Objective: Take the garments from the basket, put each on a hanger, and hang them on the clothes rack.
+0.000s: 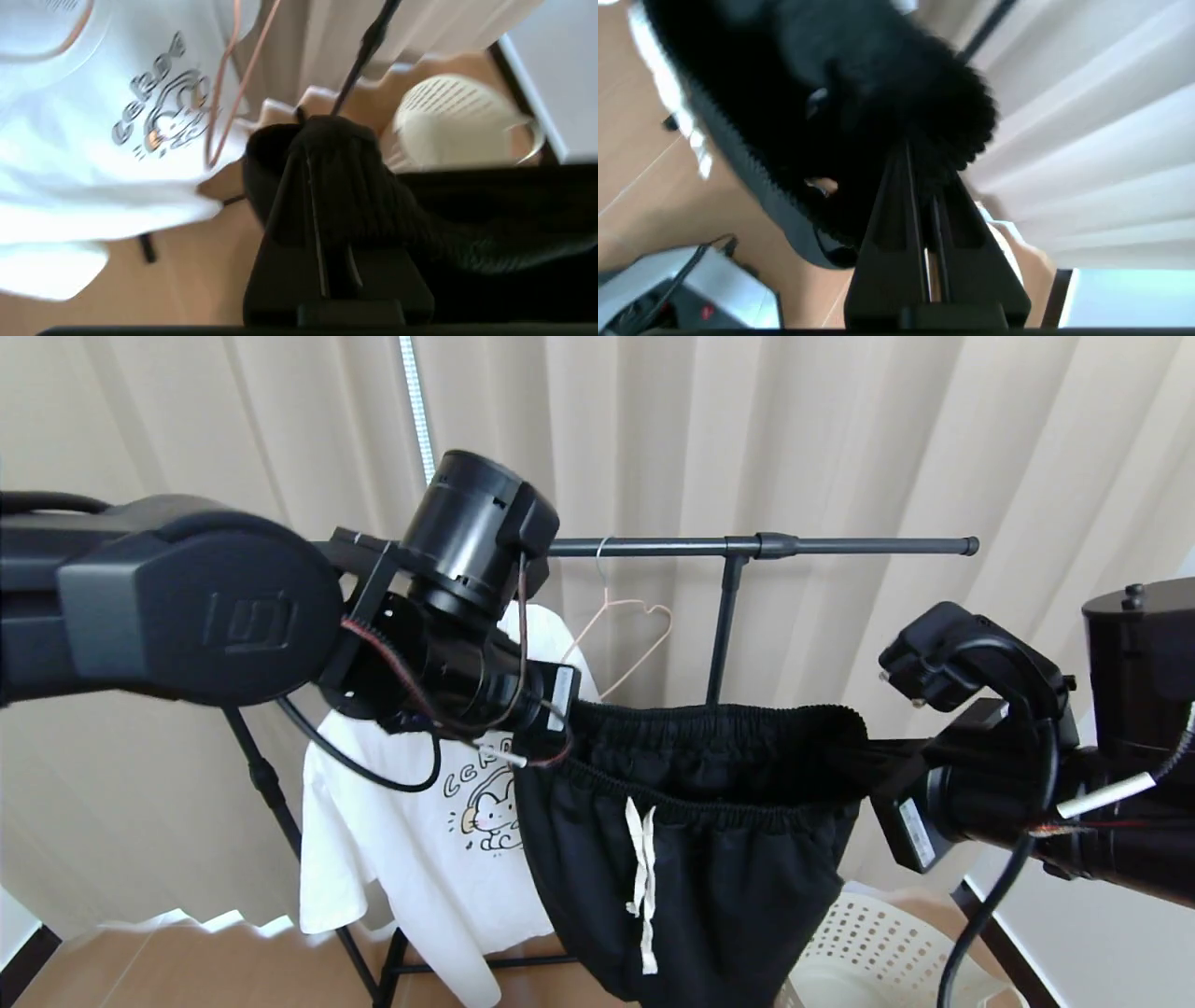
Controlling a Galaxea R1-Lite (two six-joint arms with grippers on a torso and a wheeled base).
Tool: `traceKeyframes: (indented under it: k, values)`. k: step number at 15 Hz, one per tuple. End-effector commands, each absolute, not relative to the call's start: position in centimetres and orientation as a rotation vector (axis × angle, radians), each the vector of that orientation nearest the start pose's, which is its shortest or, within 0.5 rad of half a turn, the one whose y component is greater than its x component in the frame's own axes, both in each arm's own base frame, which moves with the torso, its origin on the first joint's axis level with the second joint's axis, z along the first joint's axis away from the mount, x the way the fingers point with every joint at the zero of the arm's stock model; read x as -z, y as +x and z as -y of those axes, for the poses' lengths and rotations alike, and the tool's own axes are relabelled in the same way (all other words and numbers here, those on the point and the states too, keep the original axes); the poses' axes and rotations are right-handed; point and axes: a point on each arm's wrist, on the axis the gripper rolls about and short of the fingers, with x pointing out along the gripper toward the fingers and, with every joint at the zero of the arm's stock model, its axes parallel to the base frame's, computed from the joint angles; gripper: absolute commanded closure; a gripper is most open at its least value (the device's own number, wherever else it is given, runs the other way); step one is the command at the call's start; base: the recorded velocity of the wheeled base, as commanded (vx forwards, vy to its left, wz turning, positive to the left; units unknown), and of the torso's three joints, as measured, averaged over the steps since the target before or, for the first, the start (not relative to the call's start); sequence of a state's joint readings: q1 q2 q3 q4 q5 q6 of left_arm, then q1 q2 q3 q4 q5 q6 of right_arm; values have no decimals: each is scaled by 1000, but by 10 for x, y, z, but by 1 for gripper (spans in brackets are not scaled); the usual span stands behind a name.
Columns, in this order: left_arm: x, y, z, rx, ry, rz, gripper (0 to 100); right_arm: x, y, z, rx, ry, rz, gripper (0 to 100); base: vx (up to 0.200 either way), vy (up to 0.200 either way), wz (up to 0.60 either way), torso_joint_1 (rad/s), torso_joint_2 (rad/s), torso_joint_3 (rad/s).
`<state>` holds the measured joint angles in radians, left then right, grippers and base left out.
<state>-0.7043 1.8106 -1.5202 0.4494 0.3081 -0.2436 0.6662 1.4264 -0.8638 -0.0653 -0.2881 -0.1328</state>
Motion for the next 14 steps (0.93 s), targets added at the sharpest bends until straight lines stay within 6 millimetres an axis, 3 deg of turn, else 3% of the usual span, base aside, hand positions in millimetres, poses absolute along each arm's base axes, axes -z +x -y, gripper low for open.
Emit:
traceKeyframes:
  k: [1,5,8,9,12,14]
  values:
    - [-240,215,186,300,204,-716,100,-214,210,-145,-363,-347,-421,100,0,0,0,0,0,0]
    - [-200,185,187,348,307,-833,100,-222,254,-174,-316,-302,-327,100,0,0,0,0,0,0]
    - [-189,175,199,399,328,-860,100,-232,282,-193,-311,-279,-283,100,0,0,0,0,0,0]
    - [-175,174,216,410,320,-888,100,-234,293,-204,-306,-269,-265,100,0,0,0,0,0,0]
    - [-157,180,247,431,232,-861,100,-229,301,-228,-343,-231,-258,100,0,0,0,0,0,0]
    - [-157,178,270,458,142,-837,100,-223,301,-249,-363,-144,-245,100,0,0,0,0,0,0]
